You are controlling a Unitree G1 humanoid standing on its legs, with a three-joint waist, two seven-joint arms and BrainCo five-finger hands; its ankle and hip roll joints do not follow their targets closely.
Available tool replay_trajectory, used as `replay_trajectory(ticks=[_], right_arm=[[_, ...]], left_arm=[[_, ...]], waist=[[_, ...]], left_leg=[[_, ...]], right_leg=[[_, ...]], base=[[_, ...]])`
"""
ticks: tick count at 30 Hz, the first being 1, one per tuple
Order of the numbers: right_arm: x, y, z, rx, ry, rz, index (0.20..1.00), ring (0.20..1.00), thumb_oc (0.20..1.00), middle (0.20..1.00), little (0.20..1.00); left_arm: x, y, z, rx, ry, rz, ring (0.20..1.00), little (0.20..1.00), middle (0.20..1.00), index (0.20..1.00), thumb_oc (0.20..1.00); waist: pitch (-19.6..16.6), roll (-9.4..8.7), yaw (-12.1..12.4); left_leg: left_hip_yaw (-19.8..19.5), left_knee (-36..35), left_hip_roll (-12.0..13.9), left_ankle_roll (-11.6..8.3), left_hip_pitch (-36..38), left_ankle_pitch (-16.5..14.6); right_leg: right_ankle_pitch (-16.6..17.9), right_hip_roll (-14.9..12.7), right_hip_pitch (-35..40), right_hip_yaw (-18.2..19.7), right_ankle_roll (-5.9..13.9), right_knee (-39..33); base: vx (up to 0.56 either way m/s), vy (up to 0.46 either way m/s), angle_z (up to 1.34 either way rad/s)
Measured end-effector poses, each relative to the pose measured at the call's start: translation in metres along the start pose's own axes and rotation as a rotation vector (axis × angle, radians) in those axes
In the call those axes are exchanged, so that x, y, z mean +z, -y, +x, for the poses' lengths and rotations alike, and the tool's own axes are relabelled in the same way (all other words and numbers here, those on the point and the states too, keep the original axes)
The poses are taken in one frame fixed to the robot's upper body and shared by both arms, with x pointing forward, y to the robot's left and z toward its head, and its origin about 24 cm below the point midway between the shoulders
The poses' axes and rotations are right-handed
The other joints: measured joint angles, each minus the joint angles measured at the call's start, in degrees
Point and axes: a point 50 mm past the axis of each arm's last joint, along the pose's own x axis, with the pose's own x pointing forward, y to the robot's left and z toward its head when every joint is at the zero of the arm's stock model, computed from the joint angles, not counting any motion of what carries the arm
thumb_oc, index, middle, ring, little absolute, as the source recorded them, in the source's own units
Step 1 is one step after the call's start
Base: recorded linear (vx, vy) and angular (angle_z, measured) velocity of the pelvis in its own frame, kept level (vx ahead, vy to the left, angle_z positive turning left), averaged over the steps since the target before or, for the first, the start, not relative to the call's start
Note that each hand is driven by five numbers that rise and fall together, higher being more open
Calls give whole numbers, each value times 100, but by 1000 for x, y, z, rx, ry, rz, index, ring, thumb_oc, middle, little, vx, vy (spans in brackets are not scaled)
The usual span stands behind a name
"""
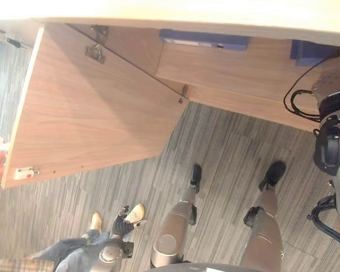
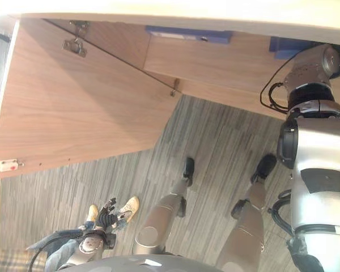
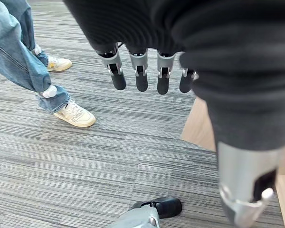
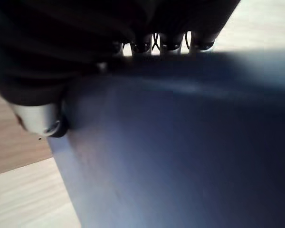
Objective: Put the empty folder in the office cabinet
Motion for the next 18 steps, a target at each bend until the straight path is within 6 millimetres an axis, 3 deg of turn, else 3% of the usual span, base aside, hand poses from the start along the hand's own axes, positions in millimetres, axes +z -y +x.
replay_trajectory(ticks=[8,18], right_arm=[[22,-31,-11,35,-11,56,200,200,200,200,200],[30,-40,-16,51,-6,61,200,200,200,200,200]], left_arm=[[1,-5,0,38,9,-30,1000,1000,1000,1000,1000],[2,-13,0,85,10,-89,1000,1000,1000,1000,1000]], waist=[[13,-31,64],[-13,-277,163]], left_leg=[[-195,0,45,-34,-632,148],[-381,-7,299,-74,-1093,225]], right_leg=[[-27,22,-636,-55,-26,247],[-479,115,-1322,-138,-121,983]], base=[[10,-49,7],[36,-50,2]])
